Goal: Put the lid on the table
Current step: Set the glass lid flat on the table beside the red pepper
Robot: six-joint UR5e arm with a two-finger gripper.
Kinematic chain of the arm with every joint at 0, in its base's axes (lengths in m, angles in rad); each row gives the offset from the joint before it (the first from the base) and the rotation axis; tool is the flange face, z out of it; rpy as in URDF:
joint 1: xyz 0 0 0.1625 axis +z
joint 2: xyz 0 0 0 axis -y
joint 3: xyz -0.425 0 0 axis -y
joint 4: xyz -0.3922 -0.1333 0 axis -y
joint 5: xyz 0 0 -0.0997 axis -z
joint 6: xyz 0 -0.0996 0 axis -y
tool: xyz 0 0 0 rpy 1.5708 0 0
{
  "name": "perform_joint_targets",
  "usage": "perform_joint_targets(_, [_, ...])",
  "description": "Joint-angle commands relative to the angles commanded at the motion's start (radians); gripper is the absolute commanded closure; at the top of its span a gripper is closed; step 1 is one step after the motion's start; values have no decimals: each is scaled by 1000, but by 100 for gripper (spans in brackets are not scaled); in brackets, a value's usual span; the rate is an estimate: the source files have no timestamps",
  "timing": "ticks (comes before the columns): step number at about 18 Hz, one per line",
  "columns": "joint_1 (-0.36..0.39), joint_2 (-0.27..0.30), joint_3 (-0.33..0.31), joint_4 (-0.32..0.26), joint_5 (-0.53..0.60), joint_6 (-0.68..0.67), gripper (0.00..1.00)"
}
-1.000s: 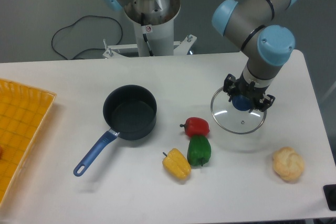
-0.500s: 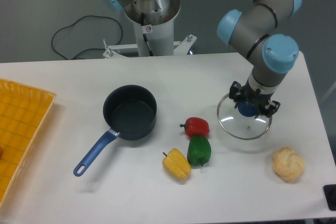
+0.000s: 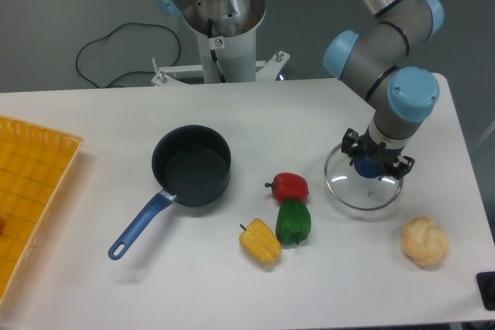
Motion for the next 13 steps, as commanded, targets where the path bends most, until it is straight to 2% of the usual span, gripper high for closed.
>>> perform_joint_targets(9, [-6,-15,-5,15,2,-2,55])
perform_joint_targets(13, [-8,-22,-17,43,2,-2,55])
